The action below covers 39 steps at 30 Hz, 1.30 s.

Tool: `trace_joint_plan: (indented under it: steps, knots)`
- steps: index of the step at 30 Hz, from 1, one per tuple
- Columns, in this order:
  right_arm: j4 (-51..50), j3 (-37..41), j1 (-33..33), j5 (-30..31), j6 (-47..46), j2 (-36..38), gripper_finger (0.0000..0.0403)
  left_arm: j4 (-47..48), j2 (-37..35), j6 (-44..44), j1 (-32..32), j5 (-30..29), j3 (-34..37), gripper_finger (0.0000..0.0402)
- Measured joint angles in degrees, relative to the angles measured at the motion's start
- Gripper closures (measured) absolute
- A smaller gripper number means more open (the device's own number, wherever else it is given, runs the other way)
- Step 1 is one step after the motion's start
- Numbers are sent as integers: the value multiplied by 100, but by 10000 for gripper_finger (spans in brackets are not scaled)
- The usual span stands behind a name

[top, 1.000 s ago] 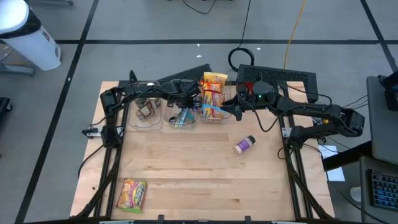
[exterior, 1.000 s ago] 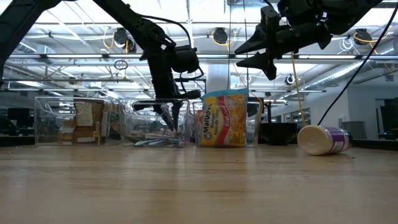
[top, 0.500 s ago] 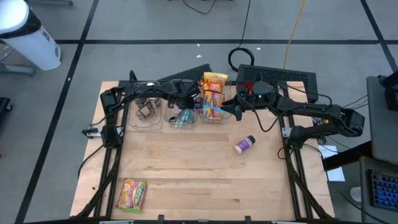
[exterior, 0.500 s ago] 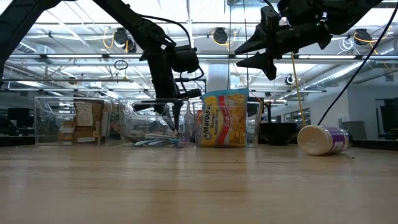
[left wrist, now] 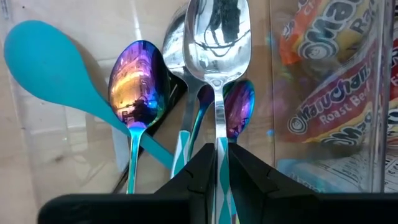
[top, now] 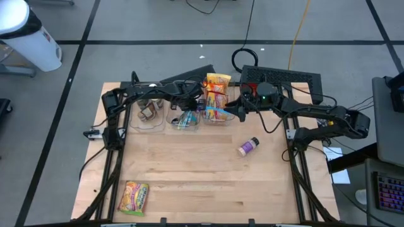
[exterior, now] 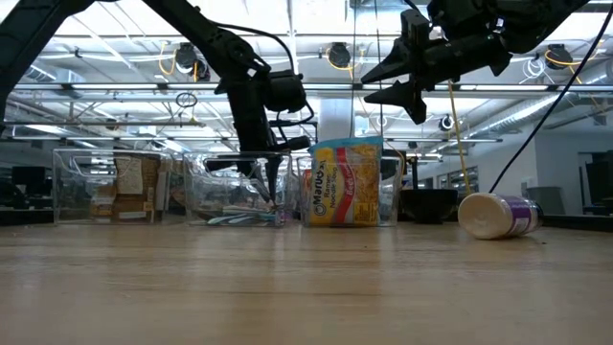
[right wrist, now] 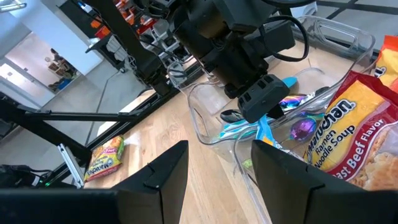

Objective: Pick & Place Food Item
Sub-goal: Put the blue spoon into the middle transparent bin, then put the green noodle pack into the right transparent bin

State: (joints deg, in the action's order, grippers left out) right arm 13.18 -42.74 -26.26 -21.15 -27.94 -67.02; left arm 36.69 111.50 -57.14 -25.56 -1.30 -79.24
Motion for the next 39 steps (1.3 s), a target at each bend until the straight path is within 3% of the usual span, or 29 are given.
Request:
trace_joint_plan:
  steps: [11,17,29,34,39]
  knots:
    - [1,0,0,0,24,0,234,-33,-2,42,-59,144,2,357]
    - [2,0,1,0,24,0,234,-33,-2,-2,-88,129,2,386]
    - [3,0,2,0,17,0,234,-31,-2,-234,-117,127,2,251]
    - [2,0,0,0,17,0,234,-31,-2,-142,-124,204,2,218]
    - [1,0,2,0,17,0,234,-24,-130,-43,-268,667,7,207]
